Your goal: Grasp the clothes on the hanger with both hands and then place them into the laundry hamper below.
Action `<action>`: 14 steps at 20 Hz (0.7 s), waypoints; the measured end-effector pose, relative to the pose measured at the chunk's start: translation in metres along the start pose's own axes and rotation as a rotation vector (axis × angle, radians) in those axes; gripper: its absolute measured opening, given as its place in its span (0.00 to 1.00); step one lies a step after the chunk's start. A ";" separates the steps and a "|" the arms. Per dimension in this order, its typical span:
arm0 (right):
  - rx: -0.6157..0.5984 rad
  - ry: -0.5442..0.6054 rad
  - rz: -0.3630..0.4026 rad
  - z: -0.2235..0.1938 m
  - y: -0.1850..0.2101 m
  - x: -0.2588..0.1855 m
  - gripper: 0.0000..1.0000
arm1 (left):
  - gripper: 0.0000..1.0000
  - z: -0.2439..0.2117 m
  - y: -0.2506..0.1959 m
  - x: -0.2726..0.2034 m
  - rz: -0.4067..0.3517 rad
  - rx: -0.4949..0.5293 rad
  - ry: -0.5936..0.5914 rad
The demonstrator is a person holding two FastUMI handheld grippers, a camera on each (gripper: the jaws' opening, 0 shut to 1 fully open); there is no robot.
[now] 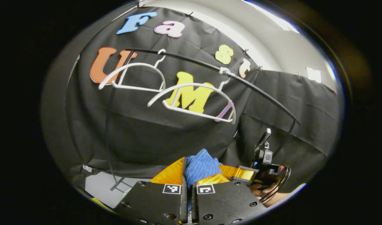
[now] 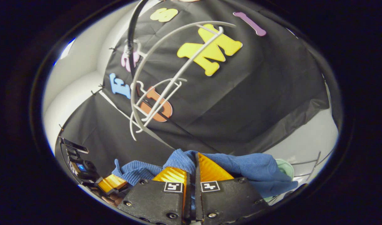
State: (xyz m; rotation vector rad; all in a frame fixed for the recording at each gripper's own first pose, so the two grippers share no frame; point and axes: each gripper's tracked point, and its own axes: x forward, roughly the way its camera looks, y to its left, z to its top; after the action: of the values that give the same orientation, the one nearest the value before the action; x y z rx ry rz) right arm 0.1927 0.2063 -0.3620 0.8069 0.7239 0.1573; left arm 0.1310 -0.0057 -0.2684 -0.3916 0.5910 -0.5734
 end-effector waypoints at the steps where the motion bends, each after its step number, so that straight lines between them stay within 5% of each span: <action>1: 0.013 0.018 -0.023 -0.009 -0.012 0.007 0.08 | 0.05 -0.013 0.009 0.005 0.023 -0.003 0.025; 9: 0.033 0.156 -0.191 -0.048 -0.091 0.059 0.08 | 0.05 -0.104 0.056 0.039 0.175 -0.002 0.200; 14: 0.034 0.213 -0.234 -0.062 -0.119 0.073 0.08 | 0.05 -0.138 0.077 0.048 0.237 -0.027 0.266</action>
State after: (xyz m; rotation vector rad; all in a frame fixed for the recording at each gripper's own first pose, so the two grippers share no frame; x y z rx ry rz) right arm 0.1912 0.1894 -0.5136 0.7381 1.0179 0.0200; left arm 0.1087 -0.0004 -0.4322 -0.2663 0.8885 -0.3917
